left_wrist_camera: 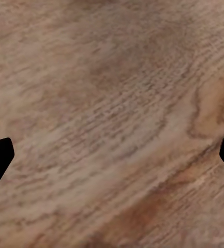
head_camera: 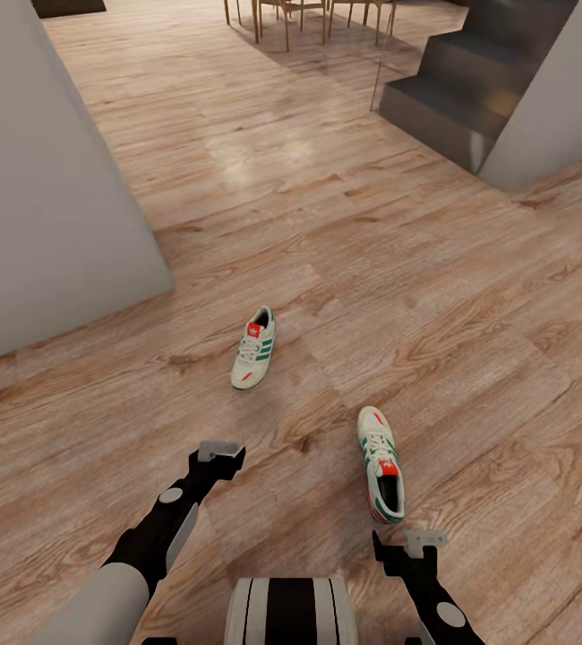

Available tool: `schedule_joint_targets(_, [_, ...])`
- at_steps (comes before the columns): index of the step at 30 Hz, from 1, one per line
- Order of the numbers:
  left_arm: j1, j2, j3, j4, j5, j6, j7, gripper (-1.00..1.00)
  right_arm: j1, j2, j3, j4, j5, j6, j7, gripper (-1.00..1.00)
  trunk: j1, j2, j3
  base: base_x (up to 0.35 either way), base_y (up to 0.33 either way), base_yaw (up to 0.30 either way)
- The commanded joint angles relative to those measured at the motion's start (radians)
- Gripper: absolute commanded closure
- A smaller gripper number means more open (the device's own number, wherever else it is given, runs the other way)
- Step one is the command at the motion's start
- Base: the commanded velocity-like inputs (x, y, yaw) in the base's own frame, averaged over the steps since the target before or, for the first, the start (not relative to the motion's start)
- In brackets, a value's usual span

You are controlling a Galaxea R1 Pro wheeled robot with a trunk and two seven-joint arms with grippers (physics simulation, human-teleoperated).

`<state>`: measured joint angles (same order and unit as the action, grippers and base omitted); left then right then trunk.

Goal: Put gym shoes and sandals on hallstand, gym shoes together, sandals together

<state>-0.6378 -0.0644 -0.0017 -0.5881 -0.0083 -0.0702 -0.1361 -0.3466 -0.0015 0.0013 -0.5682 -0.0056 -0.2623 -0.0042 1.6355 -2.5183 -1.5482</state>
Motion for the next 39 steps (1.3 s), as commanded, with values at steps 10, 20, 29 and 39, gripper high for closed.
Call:
schedule_joint_targets(10, [0.000, 0.000, 0.000, 0.001, -0.001, 0.031, -0.002, -1.00, 0.000, 0.000, 0.000, 0.001, -0.001, -0.003, 0.000, -1.00, 0.000, 0.000, 0.000, 0.124, 0.000, 0.000])
schedule_joint_targets(20, [0.000, 0.000, 0.000, 0.001, -0.001, 0.033, -0.002, -1.00, -0.001, 0.000, 0.000, 0.001, -0.001, -0.003, 0.000, -1.00, 0.000, 0.000, 0.000, 0.065, 0.000, 0.000])
schedule_joint_targets(29, [0.000, 0.000, 0.000, 0.001, -0.001, 0.033, -0.002, -1.00, 0.000, 0.000, 0.000, 0.001, -0.001, -0.003, -0.001, -1.00, 0.000, 0.000, 0.000, 0.010, 0.000, 0.000])
schedule_joint_targets(39, [-0.001, 0.001, 0.000, 0.001, -0.001, 0.033, -0.002, -1.00, 0.000, 0.000, 0.000, 0.001, -0.001, -0.003, -0.001, -1.00, 0.002, -0.001, -0.027, 0.000, 0.000, 0.037])
